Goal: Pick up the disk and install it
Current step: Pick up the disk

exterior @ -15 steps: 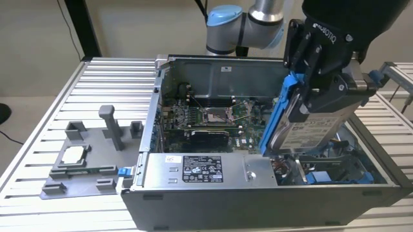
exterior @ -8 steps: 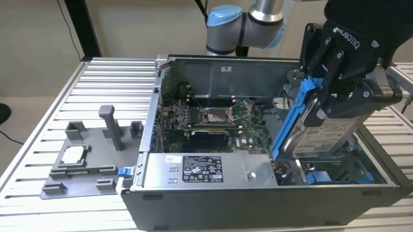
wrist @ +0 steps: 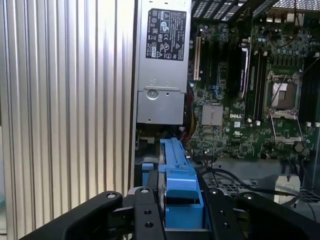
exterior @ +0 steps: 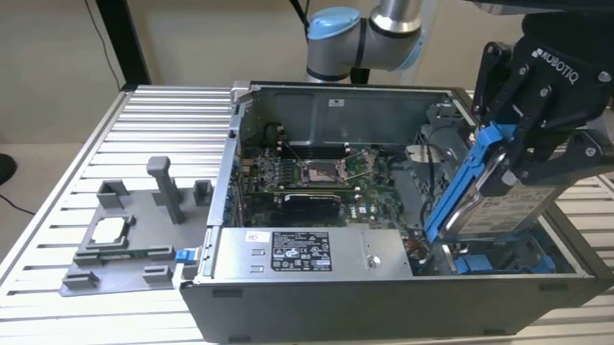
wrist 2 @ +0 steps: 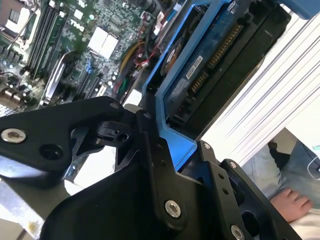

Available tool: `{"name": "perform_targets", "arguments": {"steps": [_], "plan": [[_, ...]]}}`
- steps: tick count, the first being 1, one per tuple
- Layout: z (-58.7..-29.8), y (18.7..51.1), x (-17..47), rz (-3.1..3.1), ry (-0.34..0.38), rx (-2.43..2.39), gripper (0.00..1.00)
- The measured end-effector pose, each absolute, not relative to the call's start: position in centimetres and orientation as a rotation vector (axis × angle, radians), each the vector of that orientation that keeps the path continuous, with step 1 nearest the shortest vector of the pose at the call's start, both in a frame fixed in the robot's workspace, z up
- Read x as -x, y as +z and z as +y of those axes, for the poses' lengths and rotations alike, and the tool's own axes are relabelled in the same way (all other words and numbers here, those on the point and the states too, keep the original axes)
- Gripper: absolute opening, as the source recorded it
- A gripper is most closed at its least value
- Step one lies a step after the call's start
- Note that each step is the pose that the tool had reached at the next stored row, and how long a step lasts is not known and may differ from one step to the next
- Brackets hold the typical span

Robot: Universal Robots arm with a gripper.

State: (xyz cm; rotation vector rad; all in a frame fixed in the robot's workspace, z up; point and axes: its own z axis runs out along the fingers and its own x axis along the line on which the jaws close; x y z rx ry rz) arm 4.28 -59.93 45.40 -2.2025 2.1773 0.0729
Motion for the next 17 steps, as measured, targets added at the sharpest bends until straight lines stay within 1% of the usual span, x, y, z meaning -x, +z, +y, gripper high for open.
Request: {"name": "perform_targets", "arguments": {"steps": [8,17], "plan": [[-60.2,45.2,-6.8,2.177,0.073,2.203,0.00],[-60.2,44.6,-7.3,2.178,0.073,2.202,0.00]]}}
